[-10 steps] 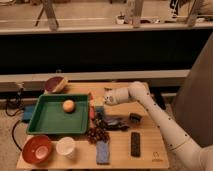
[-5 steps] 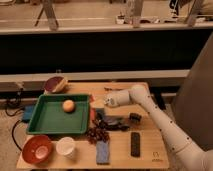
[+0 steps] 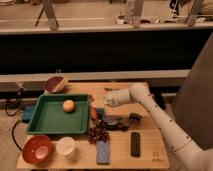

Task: Place pepper in metal cup

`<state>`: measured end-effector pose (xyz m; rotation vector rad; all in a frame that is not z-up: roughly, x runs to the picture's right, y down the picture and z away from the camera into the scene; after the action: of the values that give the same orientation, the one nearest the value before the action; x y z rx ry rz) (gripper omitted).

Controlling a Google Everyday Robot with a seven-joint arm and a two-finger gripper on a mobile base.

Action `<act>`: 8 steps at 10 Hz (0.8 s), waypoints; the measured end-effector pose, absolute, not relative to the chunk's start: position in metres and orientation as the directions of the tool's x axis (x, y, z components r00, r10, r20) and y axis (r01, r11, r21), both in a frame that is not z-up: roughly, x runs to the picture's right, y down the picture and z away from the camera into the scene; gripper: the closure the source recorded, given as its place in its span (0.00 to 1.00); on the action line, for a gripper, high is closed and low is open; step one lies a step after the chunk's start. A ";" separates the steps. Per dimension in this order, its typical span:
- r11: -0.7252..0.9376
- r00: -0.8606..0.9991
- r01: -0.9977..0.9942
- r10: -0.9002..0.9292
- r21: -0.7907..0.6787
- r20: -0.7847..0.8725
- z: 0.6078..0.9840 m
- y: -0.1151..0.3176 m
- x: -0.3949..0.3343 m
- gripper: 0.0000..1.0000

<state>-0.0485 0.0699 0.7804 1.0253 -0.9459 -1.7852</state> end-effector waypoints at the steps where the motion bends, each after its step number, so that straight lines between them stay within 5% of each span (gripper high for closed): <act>1: -0.381 -0.310 0.282 -0.905 0.881 -0.292 0.782 0.069 -0.045 0.95; 8: -0.528 -0.339 0.102 -0.815 0.843 -0.470 0.786 0.078 -0.052 0.95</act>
<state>-0.0518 0.0782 0.7860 1.2689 -0.9755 -1.9233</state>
